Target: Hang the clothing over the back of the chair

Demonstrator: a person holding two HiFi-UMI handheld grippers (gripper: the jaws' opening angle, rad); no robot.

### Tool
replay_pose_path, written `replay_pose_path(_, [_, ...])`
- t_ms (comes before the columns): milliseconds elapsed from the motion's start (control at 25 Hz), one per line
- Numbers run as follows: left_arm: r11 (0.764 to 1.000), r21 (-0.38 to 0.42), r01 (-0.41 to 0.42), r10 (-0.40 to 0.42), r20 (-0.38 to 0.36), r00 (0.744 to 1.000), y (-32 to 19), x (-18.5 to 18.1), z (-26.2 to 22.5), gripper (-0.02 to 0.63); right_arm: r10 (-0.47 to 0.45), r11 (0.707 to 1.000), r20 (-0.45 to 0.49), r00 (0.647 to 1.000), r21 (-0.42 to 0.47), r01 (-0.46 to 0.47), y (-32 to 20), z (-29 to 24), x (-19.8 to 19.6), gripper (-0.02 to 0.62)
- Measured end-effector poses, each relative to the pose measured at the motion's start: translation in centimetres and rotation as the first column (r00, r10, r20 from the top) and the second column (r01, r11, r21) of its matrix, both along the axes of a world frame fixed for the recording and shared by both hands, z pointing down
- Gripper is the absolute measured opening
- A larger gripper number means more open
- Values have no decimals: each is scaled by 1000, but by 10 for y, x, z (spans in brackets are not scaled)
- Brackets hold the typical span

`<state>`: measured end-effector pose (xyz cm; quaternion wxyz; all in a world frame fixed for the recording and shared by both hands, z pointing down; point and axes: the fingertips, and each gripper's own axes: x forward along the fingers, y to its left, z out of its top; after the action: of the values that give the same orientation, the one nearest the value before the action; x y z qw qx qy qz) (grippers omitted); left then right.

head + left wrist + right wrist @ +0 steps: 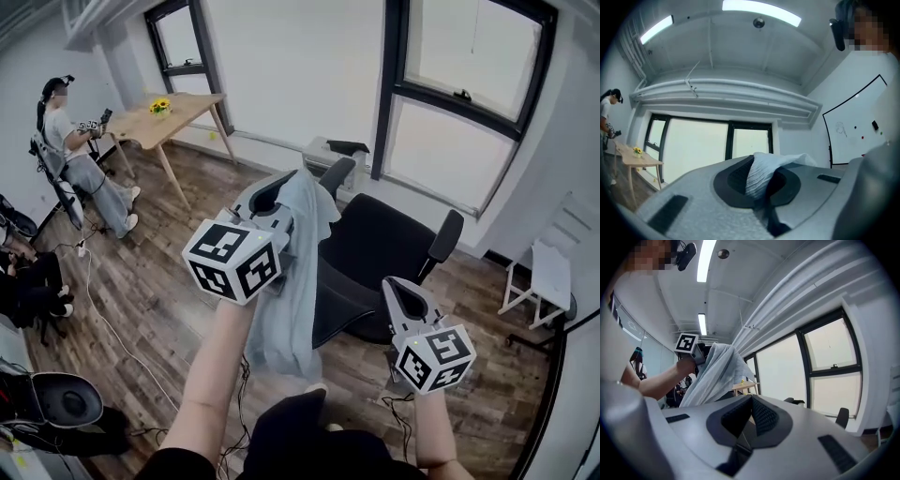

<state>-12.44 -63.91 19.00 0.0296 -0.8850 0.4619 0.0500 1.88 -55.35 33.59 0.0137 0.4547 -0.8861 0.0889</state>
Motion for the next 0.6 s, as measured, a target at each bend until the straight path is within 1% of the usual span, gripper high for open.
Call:
replay_pose_path(160, [997,-43,-69,69,-8,998,-44,23,3,6,47,999,-9,999,-13,-47,-23,-1,10,0])
replay_pose_path(280, [992,-68,-106,106,2,994,-76,42,3,7,90,995,-13,996,-30,-90,-40,2,23,0])
replay_pose_path(480, [984,-104,-148,154,53,987,-128,71,14,7,154,987,-14,988,-39,-154,-68,4,40,0])
replay_pose_path(600, [972,-164,-170,191,119,974,-151,89,45,8,178,982,-17,984,-51,-179,-78,11,46,0])
